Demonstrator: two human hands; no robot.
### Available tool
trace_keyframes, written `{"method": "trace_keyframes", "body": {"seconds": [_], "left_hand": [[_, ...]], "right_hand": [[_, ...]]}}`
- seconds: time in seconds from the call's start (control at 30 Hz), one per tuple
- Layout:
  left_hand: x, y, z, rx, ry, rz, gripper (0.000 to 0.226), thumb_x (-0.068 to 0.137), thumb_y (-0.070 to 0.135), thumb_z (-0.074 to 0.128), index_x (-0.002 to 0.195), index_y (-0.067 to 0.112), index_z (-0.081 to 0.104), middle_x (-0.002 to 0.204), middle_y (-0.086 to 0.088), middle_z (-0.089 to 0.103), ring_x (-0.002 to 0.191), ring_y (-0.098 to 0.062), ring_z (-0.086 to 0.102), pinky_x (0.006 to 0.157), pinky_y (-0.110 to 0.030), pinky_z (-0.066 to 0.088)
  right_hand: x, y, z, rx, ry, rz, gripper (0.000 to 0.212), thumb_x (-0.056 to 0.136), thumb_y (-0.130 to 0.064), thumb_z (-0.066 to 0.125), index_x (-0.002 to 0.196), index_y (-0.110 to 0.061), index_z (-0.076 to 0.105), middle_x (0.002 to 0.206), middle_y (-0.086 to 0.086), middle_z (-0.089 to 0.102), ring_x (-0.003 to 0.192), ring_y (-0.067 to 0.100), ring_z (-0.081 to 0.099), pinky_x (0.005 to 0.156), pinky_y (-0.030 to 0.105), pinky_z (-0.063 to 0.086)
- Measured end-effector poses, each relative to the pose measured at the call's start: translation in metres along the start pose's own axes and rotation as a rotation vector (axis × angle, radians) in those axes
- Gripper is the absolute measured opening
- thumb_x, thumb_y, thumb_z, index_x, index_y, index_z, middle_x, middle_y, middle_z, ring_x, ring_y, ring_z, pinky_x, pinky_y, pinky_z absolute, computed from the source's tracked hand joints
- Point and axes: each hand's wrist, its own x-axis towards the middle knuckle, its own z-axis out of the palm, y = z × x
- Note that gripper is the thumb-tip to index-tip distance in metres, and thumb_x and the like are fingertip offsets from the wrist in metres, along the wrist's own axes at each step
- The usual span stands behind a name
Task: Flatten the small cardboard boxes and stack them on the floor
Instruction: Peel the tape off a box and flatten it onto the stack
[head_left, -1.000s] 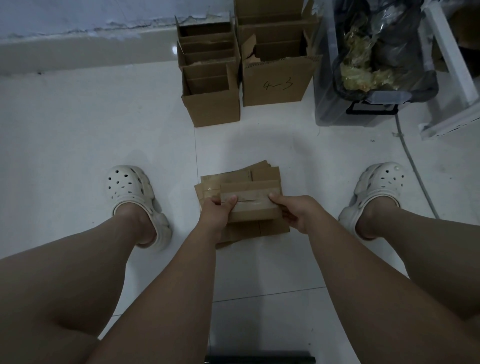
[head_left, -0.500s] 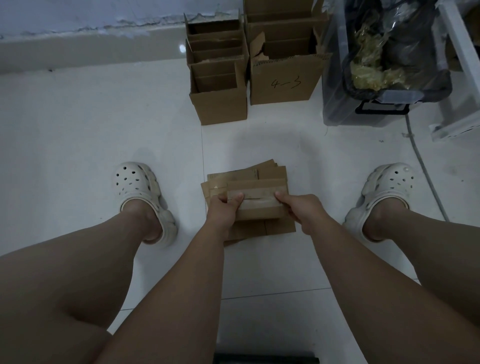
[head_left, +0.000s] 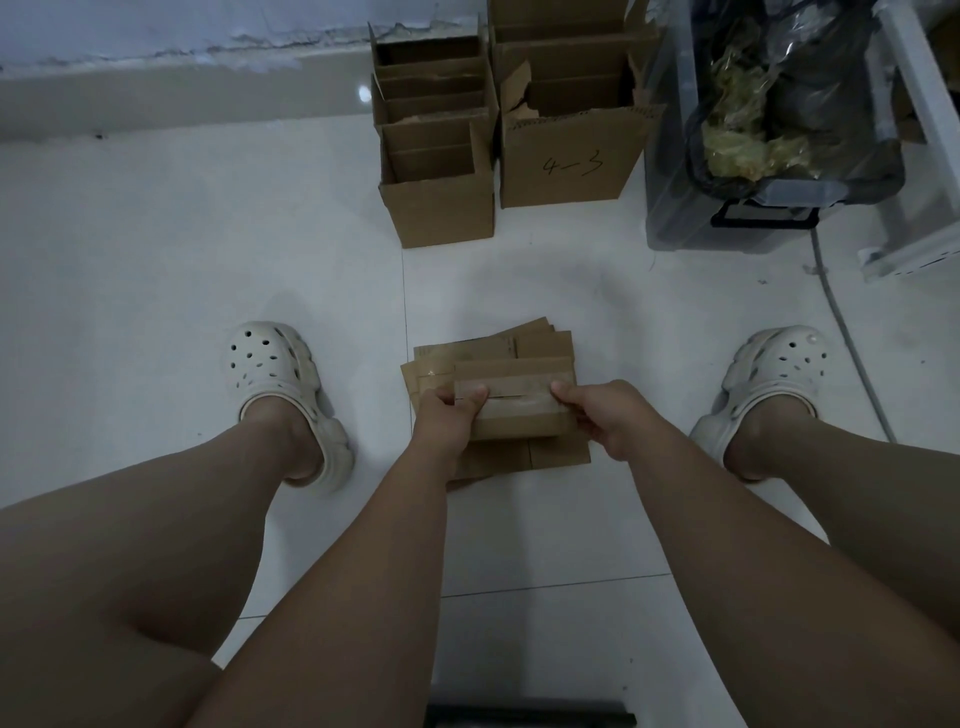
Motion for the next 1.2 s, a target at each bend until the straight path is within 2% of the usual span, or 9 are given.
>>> {"method": "trace_keyframes", "body": {"seconds": [0.13,0.27,0.6,0.8,0.87,0.93,1.03,1.1,1.2], "left_hand": [[0.0,-0.001,0.0,0.01,0.002,-0.002,0.057,0.087,0.045,0.062,0.128,0.011,0.044,0.124,-0.006,0.052,0.113,-0.025,0.05,0.1,-0.04,0.043],[-0.001,-0.001,0.004,0.01,0.055,0.038,0.048,0.088,0.042,0.061,0.122,0.012,0.046,0.115,-0.002,0.052,0.103,-0.02,0.048,0.085,-0.03,0.038],[-0.003,-0.002,0.008,0.019,0.062,0.033,0.05,0.089,0.041,0.06,0.126,0.011,0.043,0.115,-0.003,0.049,0.101,-0.019,0.046,0.084,-0.03,0.037],[-0.005,-0.008,0.01,0.076,0.064,0.029,0.052,0.088,0.041,0.061,0.127,0.01,0.045,0.122,-0.006,0.055,0.1,-0.02,0.049,0.085,-0.031,0.04],[-0.004,-0.004,0.013,0.134,0.06,0.065,0.058,0.087,0.039,0.064,0.132,0.012,0.04,0.127,-0.008,0.053,0.099,-0.019,0.048,0.083,-0.028,0.039],[-0.003,0.001,0.019,0.322,0.104,0.106,0.08,0.081,0.043,0.068,0.142,0.016,0.026,0.134,-0.012,0.044,0.11,-0.025,0.046,0.085,-0.03,0.036],[-0.007,-0.003,0.029,0.542,0.145,0.062,0.114,0.066,0.06,0.073,0.148,0.024,0.002,0.142,-0.015,0.028,0.13,-0.035,0.031,0.101,-0.044,0.033],[-0.008,-0.006,0.033,0.488,0.147,0.026,0.116,0.066,0.058,0.075,0.148,0.022,0.002,0.144,-0.015,0.028,0.13,-0.036,0.031,0.103,-0.046,0.033],[-0.007,-0.003,0.035,0.331,0.112,0.025,0.108,0.071,0.04,0.079,0.146,0.013,0.008,0.143,-0.016,0.033,0.126,-0.033,0.04,0.098,-0.042,0.04]], "right_hand": [[-0.006,0.005,-0.005,0.168,-0.076,0.053,0.031,0.084,-0.021,0.073,0.104,0.001,0.063,0.103,0.012,0.068,0.092,0.022,0.065,0.079,0.029,0.054],[-0.009,0.01,-0.016,0.461,-0.096,0.142,0.018,0.095,-0.017,0.058,0.097,-0.001,0.065,0.096,0.012,0.068,0.087,0.02,0.064,0.072,0.028,0.055],[-0.002,0.015,-0.007,0.439,-0.001,0.168,0.017,0.09,-0.004,0.062,0.106,0.002,0.064,0.101,0.014,0.067,0.083,0.019,0.064,0.064,0.025,0.054],[-0.002,0.019,0.002,0.443,0.077,0.172,0.009,0.089,-0.005,0.064,0.097,-0.001,0.066,0.085,0.008,0.065,0.068,0.015,0.059,0.042,0.018,0.048],[-0.002,0.02,0.005,0.441,0.103,0.163,0.013,0.089,-0.005,0.064,0.1,-0.001,0.067,0.088,0.01,0.067,0.067,0.016,0.06,0.046,0.019,0.052],[0.0,0.021,0.008,0.442,0.112,0.15,0.019,0.089,-0.007,0.064,0.106,0.0,0.067,0.1,0.012,0.068,0.08,0.02,0.064,0.066,0.024,0.057],[0.001,0.023,0.014,0.385,0.151,0.126,0.029,0.089,-0.012,0.064,0.117,-0.001,0.066,0.113,0.013,0.066,0.101,0.026,0.062,0.084,0.039,0.054],[0.001,0.024,0.018,0.334,0.168,0.12,0.03,0.089,-0.012,0.063,0.117,-0.003,0.066,0.119,0.015,0.064,0.11,0.031,0.059,0.094,0.046,0.05],[0.003,0.026,0.02,0.304,0.186,0.096,0.026,0.09,-0.011,0.061,0.115,-0.005,0.068,0.121,0.015,0.064,0.113,0.033,0.058,0.096,0.042,0.049]]}}
